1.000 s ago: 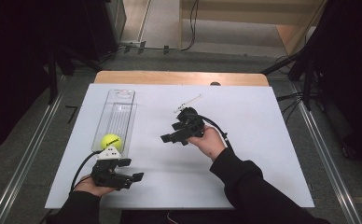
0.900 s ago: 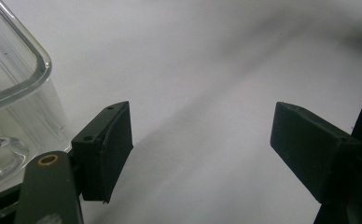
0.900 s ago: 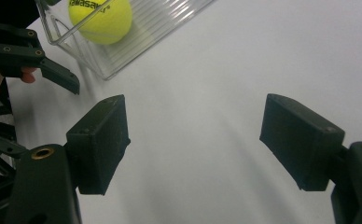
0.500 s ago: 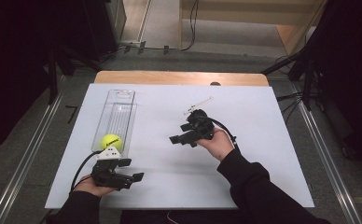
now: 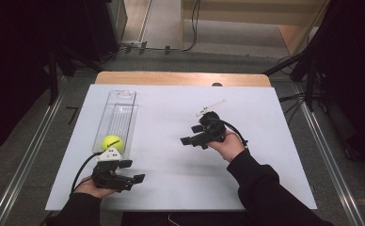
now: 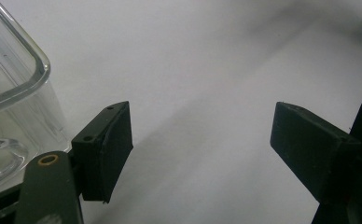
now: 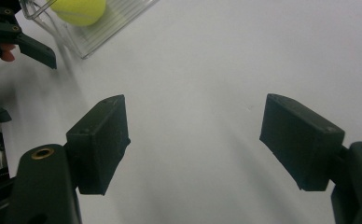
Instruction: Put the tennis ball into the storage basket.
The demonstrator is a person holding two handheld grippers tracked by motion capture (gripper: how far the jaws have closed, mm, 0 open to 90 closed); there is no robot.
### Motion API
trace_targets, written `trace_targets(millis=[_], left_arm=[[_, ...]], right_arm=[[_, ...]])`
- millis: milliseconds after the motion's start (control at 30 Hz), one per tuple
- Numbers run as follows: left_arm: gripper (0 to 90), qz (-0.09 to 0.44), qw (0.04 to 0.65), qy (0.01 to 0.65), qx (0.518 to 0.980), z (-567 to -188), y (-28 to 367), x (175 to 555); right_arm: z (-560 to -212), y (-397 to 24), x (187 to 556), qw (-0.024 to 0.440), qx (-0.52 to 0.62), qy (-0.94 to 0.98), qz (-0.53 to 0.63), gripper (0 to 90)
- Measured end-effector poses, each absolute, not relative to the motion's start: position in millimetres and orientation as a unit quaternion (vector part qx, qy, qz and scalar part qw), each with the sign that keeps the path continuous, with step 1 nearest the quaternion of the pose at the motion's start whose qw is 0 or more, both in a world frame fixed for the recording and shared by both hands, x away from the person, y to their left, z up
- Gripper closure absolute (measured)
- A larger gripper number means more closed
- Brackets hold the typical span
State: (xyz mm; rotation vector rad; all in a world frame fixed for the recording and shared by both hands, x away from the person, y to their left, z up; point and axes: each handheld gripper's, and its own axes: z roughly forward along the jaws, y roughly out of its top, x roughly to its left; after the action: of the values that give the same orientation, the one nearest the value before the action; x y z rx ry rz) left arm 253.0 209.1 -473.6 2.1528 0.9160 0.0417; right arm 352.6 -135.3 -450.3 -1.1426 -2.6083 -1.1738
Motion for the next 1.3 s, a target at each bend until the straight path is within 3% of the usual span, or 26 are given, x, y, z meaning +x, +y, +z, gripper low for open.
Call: trace_targets(millis=[1300], left_arm=[[21.5, 0.017, 0.390, 0.359, 0.848, -473, 209, 253]], right_arm=[[-458, -194, 317, 0.014, -0.390, -0.836, -0.387, 21.0]])
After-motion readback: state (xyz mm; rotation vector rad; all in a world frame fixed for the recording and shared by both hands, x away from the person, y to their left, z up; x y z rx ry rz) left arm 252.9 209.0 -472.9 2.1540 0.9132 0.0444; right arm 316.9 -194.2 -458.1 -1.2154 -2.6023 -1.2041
